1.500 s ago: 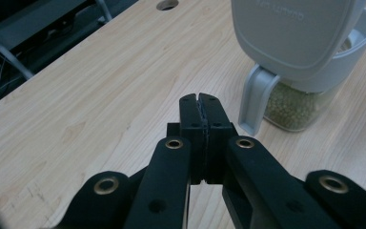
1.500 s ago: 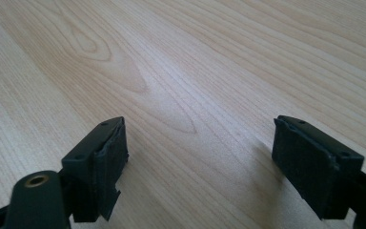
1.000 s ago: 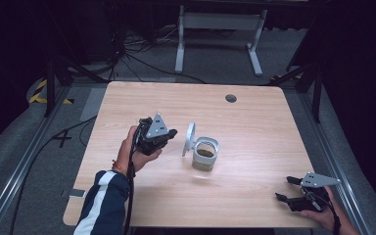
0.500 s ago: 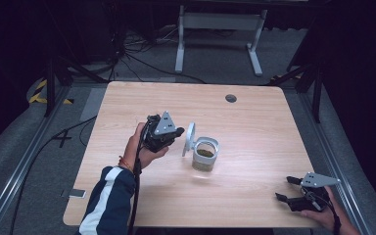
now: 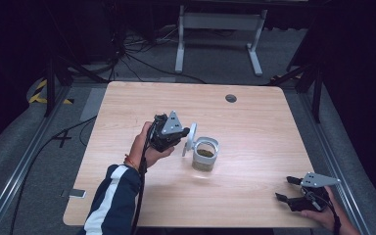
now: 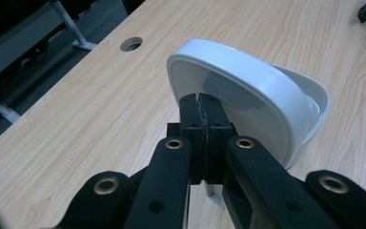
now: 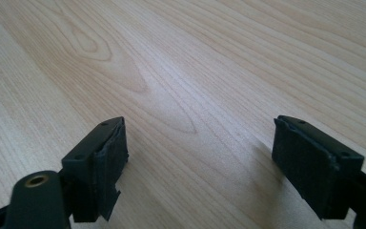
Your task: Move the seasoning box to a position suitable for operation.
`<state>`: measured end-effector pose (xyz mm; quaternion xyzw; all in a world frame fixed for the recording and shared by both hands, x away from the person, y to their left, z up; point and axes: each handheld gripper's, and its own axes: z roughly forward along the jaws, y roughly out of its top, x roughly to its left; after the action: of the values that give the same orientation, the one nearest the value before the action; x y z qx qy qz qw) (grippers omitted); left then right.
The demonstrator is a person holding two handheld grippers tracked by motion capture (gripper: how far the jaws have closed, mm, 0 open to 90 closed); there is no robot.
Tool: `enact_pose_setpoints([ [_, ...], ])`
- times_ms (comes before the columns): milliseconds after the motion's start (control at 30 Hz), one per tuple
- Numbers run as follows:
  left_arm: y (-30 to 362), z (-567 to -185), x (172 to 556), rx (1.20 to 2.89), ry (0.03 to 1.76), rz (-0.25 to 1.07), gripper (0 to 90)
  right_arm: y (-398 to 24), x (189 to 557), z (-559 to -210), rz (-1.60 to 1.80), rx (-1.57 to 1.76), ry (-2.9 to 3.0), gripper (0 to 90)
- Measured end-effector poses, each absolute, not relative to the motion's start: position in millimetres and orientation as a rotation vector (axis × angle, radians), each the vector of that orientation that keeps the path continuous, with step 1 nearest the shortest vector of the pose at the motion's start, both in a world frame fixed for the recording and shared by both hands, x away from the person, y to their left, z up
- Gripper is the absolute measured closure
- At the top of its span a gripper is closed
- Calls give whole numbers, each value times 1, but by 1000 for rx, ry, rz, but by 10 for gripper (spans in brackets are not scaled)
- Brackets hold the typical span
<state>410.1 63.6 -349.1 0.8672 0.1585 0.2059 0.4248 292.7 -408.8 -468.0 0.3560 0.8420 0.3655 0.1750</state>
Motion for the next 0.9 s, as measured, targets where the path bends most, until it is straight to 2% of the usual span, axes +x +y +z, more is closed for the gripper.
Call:
enact_pose_setpoints([
  [733, 31, -341, 408, 2195, 299, 502, 900, -409, 293, -468, 1036, 1007, 2387, 193],
  [900, 34, -339, 405, 2195, 304, 509, 900, -409, 293, -468, 1036, 1005, 2387, 193],
])
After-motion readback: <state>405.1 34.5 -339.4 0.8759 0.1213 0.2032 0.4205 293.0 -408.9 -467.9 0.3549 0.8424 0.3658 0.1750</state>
